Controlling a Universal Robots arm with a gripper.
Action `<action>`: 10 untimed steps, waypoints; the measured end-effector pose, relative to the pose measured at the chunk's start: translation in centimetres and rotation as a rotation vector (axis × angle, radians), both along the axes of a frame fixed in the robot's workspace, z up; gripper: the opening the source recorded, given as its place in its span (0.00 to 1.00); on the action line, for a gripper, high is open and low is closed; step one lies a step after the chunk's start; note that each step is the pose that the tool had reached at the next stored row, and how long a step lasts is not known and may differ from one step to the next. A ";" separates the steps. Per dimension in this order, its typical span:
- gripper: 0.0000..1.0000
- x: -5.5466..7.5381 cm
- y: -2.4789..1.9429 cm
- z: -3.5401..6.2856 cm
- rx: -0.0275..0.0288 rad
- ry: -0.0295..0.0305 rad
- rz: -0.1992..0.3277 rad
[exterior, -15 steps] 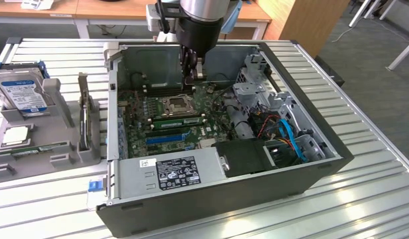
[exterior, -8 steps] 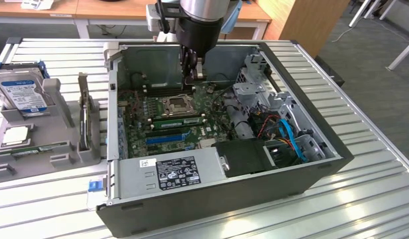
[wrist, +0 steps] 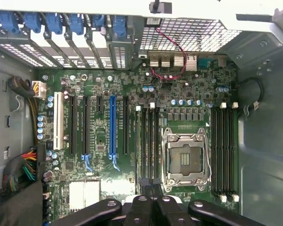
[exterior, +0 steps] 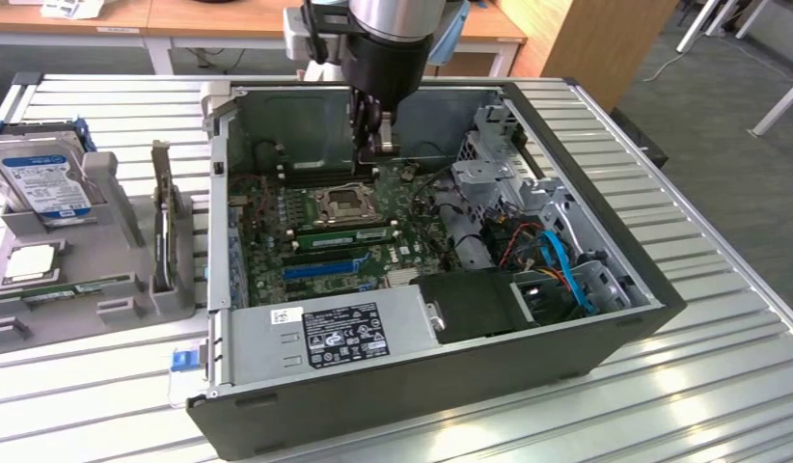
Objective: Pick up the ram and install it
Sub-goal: 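Press down the ram until it locks into place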
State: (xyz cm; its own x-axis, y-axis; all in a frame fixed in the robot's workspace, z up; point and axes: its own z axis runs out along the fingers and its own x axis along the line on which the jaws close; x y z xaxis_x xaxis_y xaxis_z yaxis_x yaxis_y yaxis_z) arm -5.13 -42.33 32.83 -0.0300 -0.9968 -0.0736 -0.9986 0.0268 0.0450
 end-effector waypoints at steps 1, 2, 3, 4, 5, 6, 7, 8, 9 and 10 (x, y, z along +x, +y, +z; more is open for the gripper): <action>0.10 0.0 0.00 0.00 0.0000 0.0000 -0.010; 0.10 0.0 0.00 0.00 0.0001 0.0000 -0.018; 0.10 0.0 0.00 -0.01 0.0001 -0.0001 -0.027; 0.10 0.0 0.00 0.00 0.0000 0.0000 -0.037; 0.10 0.0 0.00 0.00 0.0001 0.0000 -0.048; 0.10 0.0 0.00 0.00 0.0000 -0.0001 -0.059; 0.10 0.0 0.00 0.00 0.0000 -0.0001 -0.068; 0.10 0.0 0.00 0.00 0.0001 -0.0002 -0.079; 0.10 0.0 0.00 0.00 0.0001 -0.0004 -0.092; 0.10 0.0 0.00 0.00 0.0001 -0.0005 -0.107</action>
State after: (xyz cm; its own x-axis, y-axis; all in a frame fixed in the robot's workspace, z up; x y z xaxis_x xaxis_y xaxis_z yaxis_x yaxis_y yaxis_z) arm -5.14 -42.33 32.83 -0.1361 -0.9879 -0.0737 -0.9901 0.1331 0.0446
